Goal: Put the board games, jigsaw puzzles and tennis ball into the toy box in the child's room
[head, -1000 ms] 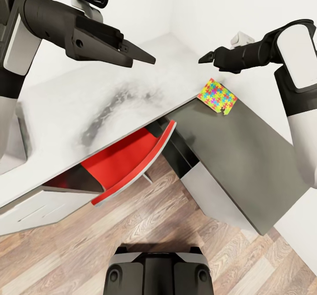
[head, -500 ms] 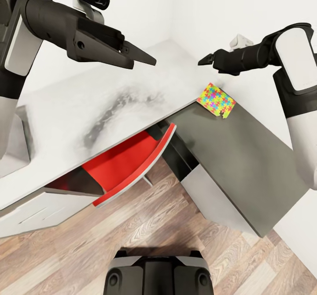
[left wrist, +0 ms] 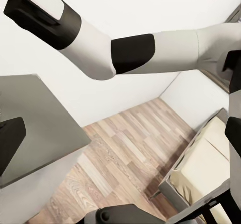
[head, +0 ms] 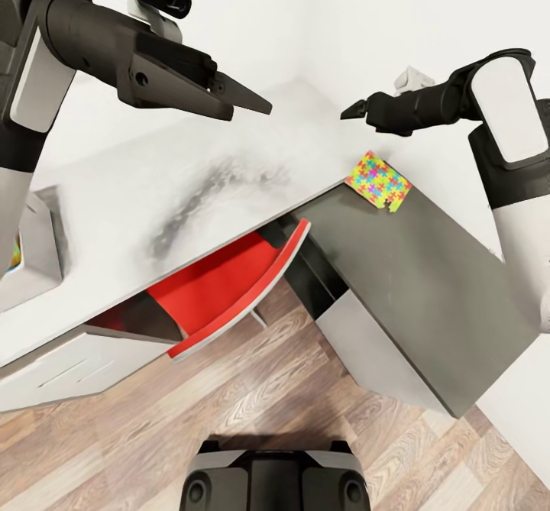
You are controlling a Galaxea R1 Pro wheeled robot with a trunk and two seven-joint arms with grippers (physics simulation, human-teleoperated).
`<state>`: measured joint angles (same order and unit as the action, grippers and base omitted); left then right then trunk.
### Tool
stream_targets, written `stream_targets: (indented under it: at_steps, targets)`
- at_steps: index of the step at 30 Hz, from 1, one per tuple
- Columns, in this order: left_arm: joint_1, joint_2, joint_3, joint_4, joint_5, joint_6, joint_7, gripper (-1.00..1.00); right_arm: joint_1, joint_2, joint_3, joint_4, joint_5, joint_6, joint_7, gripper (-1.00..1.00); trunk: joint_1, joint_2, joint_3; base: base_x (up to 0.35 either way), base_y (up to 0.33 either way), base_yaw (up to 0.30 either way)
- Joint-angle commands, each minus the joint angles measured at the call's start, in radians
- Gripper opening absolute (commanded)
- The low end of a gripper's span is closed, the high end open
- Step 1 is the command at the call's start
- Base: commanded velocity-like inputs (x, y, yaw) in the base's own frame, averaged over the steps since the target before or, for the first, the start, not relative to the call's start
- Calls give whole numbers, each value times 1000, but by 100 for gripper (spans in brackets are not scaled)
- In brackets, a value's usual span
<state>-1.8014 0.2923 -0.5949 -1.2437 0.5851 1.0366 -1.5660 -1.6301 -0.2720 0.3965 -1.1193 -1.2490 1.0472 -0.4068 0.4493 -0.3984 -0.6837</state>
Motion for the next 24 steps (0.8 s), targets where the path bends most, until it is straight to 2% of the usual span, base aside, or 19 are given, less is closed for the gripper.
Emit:
stream_targets:
  at_steps: [1, 24]
  targets:
    - [-1, 2, -2, 0, 1, 11, -5, 100, 4, 0, 3, -1, -10, 0, -10, 100, 1, -2, 0, 0, 0, 62]
    - [6, -1, -1, 1, -1, 11, -5, 100, 37, -6, 1, 0, -11, 0, -6, 100, 1, -2, 39, 0, 0, 62]
